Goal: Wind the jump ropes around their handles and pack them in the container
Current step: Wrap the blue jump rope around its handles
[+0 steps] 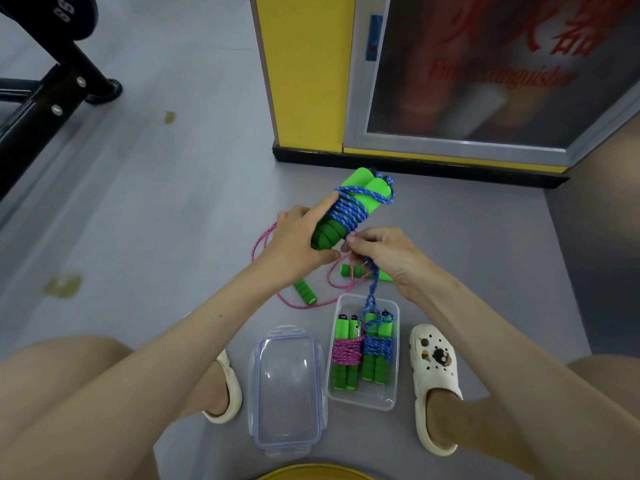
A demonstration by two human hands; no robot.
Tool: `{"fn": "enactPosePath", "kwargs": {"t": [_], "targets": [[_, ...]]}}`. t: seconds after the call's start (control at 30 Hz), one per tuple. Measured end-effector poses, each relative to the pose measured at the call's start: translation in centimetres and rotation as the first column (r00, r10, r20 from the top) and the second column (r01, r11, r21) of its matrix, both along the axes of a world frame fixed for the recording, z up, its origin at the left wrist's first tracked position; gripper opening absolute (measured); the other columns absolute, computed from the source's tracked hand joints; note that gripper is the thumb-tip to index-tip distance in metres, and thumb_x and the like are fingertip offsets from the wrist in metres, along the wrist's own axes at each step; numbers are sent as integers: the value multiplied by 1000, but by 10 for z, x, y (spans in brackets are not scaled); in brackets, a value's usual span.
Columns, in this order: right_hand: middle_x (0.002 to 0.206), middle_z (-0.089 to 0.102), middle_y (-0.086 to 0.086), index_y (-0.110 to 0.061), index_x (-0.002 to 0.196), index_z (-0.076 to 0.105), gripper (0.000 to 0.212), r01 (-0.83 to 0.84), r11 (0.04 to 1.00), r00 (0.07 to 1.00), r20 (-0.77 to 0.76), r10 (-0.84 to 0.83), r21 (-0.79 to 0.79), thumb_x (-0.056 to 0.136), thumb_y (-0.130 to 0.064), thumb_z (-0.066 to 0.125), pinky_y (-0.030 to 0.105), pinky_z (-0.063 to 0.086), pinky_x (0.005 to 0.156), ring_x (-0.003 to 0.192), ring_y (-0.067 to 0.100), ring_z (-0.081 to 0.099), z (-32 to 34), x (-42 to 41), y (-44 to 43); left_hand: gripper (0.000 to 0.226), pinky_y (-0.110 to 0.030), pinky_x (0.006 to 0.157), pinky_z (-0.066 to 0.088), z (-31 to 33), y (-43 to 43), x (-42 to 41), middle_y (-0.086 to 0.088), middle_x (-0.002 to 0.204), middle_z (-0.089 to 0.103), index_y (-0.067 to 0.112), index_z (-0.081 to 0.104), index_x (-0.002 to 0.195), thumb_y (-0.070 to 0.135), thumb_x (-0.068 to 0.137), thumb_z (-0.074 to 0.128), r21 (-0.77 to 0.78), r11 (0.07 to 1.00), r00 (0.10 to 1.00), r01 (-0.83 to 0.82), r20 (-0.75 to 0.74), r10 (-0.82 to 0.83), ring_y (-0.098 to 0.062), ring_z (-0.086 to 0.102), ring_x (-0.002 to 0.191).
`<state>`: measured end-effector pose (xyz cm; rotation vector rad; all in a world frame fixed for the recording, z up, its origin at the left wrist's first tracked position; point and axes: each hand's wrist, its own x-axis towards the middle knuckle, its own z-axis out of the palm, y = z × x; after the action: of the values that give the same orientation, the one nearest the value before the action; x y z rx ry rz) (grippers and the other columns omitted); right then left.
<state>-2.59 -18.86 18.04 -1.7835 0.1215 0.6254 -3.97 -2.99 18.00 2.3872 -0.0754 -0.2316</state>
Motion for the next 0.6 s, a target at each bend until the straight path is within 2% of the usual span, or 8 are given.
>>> {"fn": "enactPosePath", "kwargs": {"t": [0.13,0.23,0.3,0.43,0.5,0.6], "targets": [[78,61,3,-18,75,68,22,-38,999,999,27,39,-26,94,-16,57,26,43,72,71,10,51,-2,1,0,90,-32,95,32,-3,0,-5,-12,131,43,34,17,151,28,81,73,258,966,986,-32,167,-12,-27,33,115],[69,58,4,-11,78,69,19,-51,998,999,-6,51,24,93,-14,58,23,48,64,63,11,52,-2,-1,3,90,-33,87,37,-6,0,-9,-11,130,44,31,19,152,32,80,72,417,904,970,-93,241,-11,-27,36,115],[66,59,4,-6,81,68,18,-32,998,999,-40,34,59,93,-12,57,20,52,60,57,10,55,-2,-1,5,91,-34,82,39,-6,0,-10,-11,125,48,24,24,151,28,76,75,430,894,963,-127,268,8,-28,39,111],[58,61,5,2,89,64,22,-8,990,995,-93,22,143,98,-6,46,23,52,54,49,12,58,-2,-2,11,94,-36,62,41,-8,0,-12,-14,101,56,1,44,138,10,53,85,521,829,897,-202,438,-57,-32,49,84],[57,61,7,4,92,62,25,-19,987,994,-103,36,158,100,-7,42,21,43,44,40,10,52,0,-2,13,95,-35,60,39,-7,-1,-12,-12,99,56,-1,46,135,7,48,85,539,806,865,-245,497,-70,-28,46,82],[57,54,6,3,91,61,25,-37,981,993,-105,58,191,101,-7,40,18,21,38,33,5,29,0,-2,16,92,-34,67,40,-7,-2,-15,-10,106,58,4,44,136,2,50,78,596,752,822,-282,555,-132,-25,40,88]]}}
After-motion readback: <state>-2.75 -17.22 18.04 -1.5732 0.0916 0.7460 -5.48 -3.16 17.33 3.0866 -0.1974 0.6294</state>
